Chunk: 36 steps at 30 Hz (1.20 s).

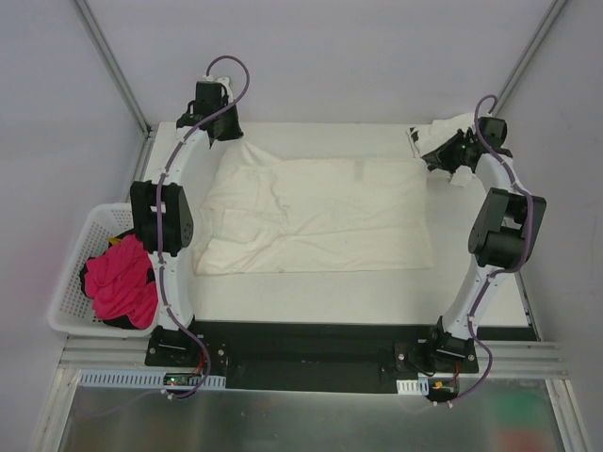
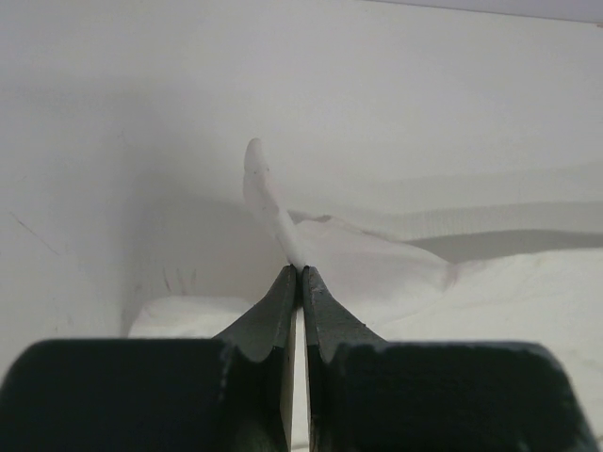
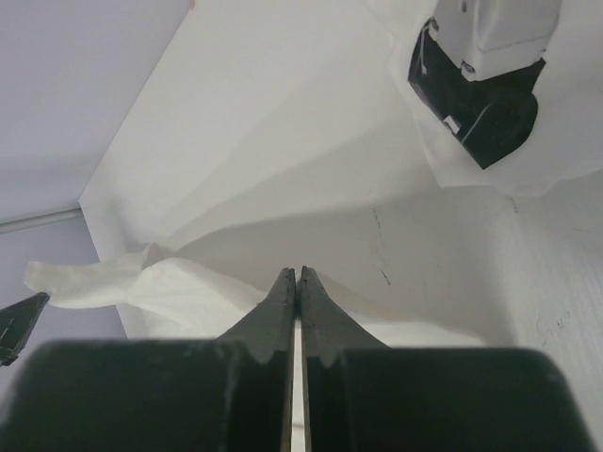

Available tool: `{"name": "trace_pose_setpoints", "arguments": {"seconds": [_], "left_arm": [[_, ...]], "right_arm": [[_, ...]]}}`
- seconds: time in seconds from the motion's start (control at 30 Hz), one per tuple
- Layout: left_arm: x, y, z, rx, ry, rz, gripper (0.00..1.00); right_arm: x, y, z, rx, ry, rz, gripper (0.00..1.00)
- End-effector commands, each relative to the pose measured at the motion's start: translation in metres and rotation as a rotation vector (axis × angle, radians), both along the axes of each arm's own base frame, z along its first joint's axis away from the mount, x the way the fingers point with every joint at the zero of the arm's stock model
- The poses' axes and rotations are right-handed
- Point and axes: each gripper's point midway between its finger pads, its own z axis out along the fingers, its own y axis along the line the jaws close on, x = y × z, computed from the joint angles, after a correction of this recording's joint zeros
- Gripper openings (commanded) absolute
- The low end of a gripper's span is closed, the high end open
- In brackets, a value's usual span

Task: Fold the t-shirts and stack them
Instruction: Grap the side of the flattened tshirt furthest away from the robot with both arms

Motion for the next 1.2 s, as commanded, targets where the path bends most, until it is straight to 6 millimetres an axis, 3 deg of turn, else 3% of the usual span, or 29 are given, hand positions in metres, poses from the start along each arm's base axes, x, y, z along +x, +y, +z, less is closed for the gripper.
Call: {"name": "trace_pose_setpoints", "arguments": {"seconds": [0.0, 0.2, 1.0, 1.17], "left_arm": [[-0.009, 0.002, 0.040, 0.017, -0.083, -0.009, 0.00], [-0.014, 0.001, 0.039, 0.015, -0.075, -0.012, 0.00], [-0.045, 0.004, 0.060, 0.001, -0.085, 0.000, 0.00], [-0.056, 0.004, 0.054, -0.002, -0.056, -0.004, 0.00]], "right_arm": [[0.000, 0.000, 0.072, -0.042, -0.142, 0.016, 0.01], [-0.005, 0.001, 0.081, -0.048, -0.154, 0.013, 0.01], [-0.016, 0.002, 0.064, -0.030, -0.127, 0.005, 0.01], [-0.019, 0.001, 0.064, -0.028, -0.128, 0.003, 0.01]]}}
